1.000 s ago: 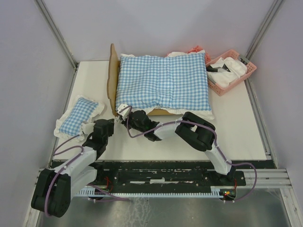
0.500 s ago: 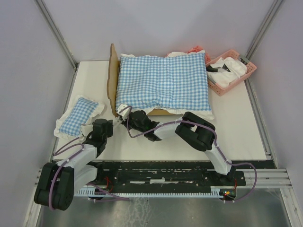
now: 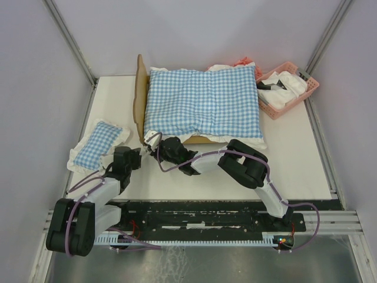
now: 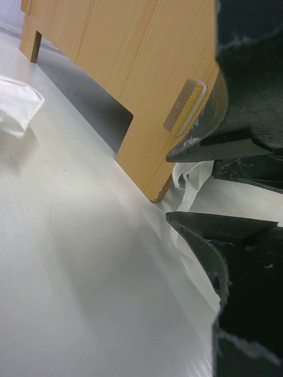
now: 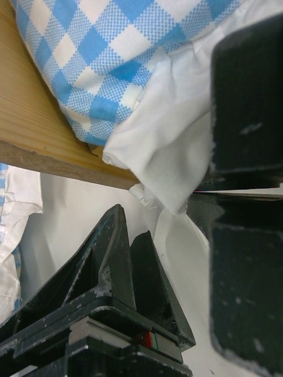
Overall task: Set up the pet bed
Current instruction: Tie the ropes to the bed frame.
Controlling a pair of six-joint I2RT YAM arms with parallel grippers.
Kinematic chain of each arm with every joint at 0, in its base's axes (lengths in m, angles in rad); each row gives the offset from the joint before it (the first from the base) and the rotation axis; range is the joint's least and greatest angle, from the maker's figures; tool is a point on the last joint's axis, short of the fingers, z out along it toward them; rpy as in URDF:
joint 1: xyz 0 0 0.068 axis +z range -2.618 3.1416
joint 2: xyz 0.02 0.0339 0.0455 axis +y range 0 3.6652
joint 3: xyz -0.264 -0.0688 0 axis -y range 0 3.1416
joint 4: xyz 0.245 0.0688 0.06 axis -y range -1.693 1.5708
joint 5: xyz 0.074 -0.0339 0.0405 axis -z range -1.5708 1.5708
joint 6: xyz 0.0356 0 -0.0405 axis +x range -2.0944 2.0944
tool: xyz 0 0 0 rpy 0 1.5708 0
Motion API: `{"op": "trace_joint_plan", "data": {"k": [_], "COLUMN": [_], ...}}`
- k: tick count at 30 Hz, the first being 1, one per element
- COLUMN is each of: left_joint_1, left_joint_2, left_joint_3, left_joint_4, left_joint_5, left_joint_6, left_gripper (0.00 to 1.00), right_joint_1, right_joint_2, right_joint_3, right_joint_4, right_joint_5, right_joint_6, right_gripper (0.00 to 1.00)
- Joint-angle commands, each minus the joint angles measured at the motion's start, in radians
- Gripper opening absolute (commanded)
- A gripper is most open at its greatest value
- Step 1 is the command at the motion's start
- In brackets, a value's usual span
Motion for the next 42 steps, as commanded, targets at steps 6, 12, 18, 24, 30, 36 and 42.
{"op": "trace_joint_plan", "data": {"k": [6,12,18,24,30,36,42], "left_joint_1": [0.054,0.070,0.083,0.101,0.130,0.154,0.172], "left_joint_2": [0.054,0.102,0.148,0.192,0.192,0.187,0.230], "left_joint_3": [0.073,0.081,0.095,0.104,0.107,0.107,0.112], "left_joint_4": [0.048,0.071,0.045,0.078,0.087,0.072,0.098], "left_joint_5": [0.101,0.166,0.217,0.255,0.278,0.305,0.389], "left_joint_6": [0.032,0.025,-0.007,0.003,0.012,0.002,-0.019], "left_gripper": [0.49,0.49,0.50,0.49,0.48,0.48,0.48], "right_joint_1": [0.004,0.004,0.003,0.003,0.003,0.003,0.001], "right_joint_2": [-0.001,-0.009,-0.019,-0.019,-0.020,-0.015,-0.008], "right_joint_3": [0.042,0.038,0.038,0.032,0.027,0.024,0.021], "right_joint_4": [0.005,0.012,0.008,0.013,0.019,0.032,0.039], "right_joint_5": [-0.034,-0.042,-0.044,-0.040,-0.051,-0.055,-0.048], "right_joint_6": [-0.036,-0.036,-0.044,-0.039,-0.042,-0.041,-0.032], "right_gripper": [0.02,0.02,0.02,0.02,0.02,0.02,0.02]}}
